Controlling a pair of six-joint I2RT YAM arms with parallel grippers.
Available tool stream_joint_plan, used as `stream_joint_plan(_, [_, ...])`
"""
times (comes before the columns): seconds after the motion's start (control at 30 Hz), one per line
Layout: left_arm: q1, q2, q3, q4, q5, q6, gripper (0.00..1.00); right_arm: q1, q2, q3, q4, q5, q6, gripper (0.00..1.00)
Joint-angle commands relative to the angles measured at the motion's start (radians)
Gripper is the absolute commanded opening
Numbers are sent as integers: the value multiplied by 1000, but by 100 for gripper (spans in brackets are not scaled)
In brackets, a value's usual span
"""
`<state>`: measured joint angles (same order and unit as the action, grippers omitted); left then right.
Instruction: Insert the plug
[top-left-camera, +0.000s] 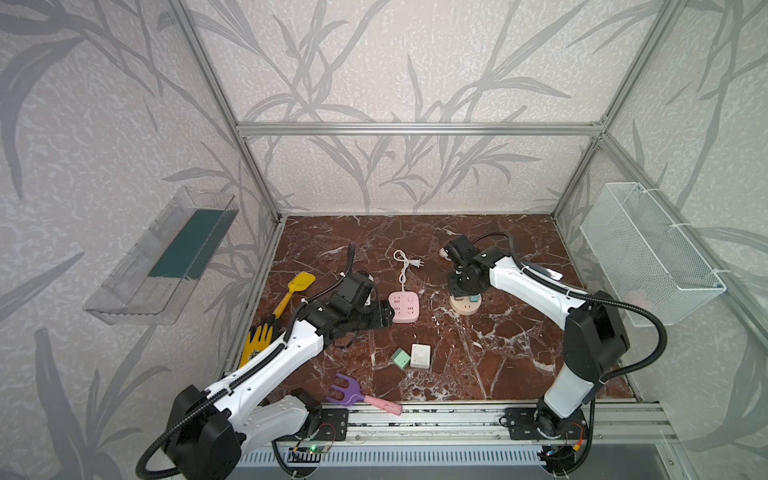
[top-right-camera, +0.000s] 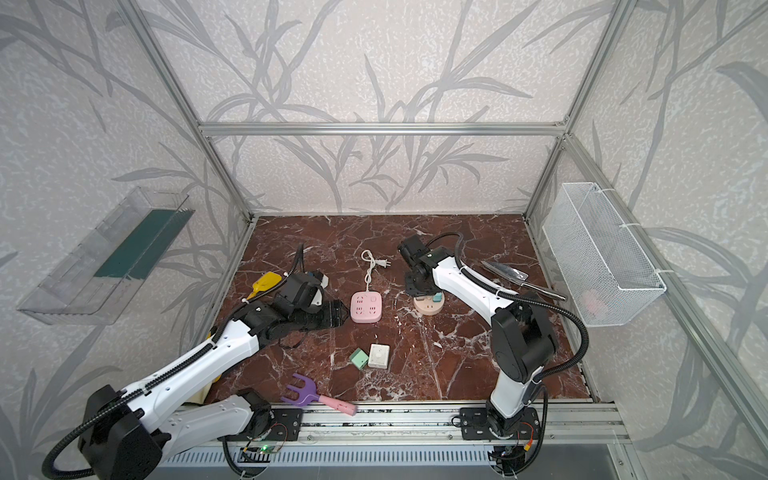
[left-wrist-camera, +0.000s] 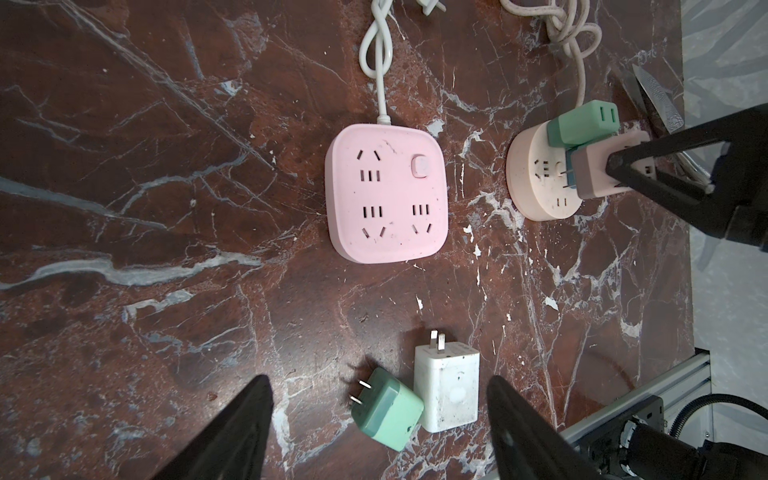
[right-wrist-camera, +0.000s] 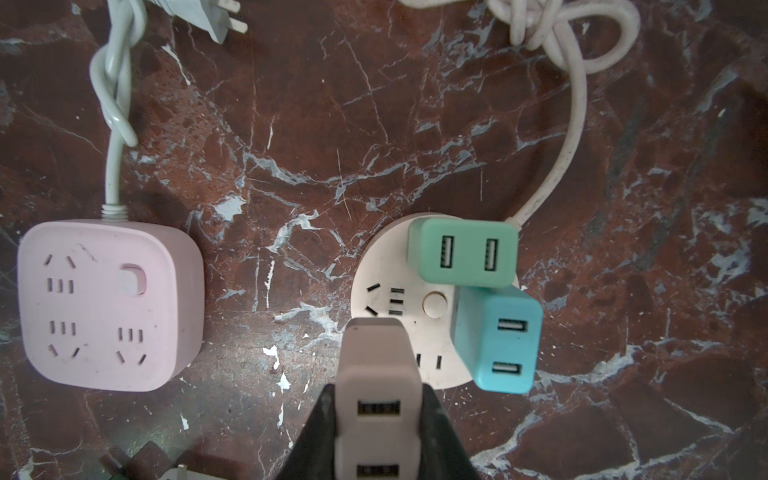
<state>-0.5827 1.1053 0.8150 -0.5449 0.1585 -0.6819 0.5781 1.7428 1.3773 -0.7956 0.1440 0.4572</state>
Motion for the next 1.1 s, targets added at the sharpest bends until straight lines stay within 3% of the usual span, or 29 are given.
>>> stream_joint_plan(0.0, [0, -30, -16, 7, -8, -16, 79, -9, 0, 7, -24, 52, 12, 0])
stream_joint_plan(1.07, [2, -40, -22, 18, -21, -31, 78, -18, 38, -38, 58, 50, 44, 0])
